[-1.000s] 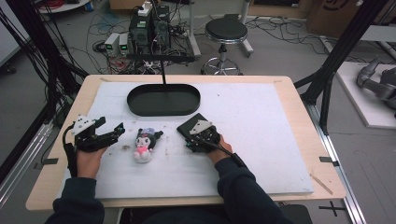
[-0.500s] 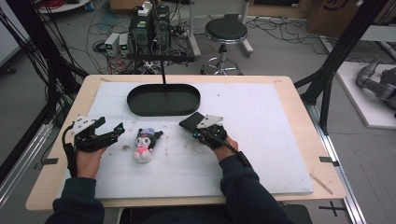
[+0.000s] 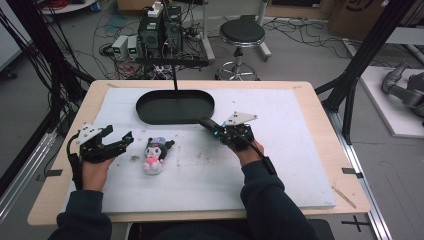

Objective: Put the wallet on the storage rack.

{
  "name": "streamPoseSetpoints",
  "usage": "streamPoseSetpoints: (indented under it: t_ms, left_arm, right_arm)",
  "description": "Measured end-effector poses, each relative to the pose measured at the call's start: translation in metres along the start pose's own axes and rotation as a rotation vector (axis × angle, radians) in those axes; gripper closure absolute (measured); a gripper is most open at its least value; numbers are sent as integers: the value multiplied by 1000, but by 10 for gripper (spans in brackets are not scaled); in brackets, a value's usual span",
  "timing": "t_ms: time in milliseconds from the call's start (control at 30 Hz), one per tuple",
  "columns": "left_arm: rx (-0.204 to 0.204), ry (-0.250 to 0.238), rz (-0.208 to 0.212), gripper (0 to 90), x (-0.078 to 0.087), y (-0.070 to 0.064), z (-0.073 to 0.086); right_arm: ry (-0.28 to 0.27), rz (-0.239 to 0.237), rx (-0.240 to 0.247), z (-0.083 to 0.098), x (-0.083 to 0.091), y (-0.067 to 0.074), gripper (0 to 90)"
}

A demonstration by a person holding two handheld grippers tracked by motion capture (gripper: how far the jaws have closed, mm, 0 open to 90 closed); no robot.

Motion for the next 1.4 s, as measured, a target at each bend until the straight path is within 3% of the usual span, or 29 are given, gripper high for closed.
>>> streamPoseSetpoints:
  t_ms: [200, 533, 667, 733, 867, 1067, 1300, 1400]
  left_arm:
    - [3, -3, 1, 211, 0, 0, 0]
    - [1, -1, 3, 210, -1, -1, 0]
    - [3, -4, 2, 211, 0, -2, 0]
    - [3, -2, 3, 211, 0, -1, 0]
    - [3, -2, 2, 211, 0, -1, 0]
    - [0, 0, 2, 211, -1, -2, 0]
    - [3, -2, 0, 211, -1, -1, 0]
    - [3, -1, 0, 211, -1, -1, 0]
  right_arm:
    - [-25, -17, -49, -4, 8, -3, 846]
    - [-56, -117, -190, -16, 27, -3, 845]
    - [-4, -79, -205, -5, 21, -12, 844]
    - [-23, -74, -224, -3, 20, -17, 843]
    - [-45, 1, -194, -4, 21, -28, 839]
    - [-66, 54, -234, -2, 22, -43, 819]
    - [-87, 63, -322, 2, 19, -58, 772]
    - [-91, 67, -329, 2, 19, -58, 730]
Point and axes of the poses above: each handheld gripper's, and its own axes: x roughly backward along the jaws, z roughly out of its underside, y roughly to its left, the point moved 6 cm from there along -x, roughly forward along the jaws, and after that the axes turned 5 degrees about -y, right-handed, at the moved point
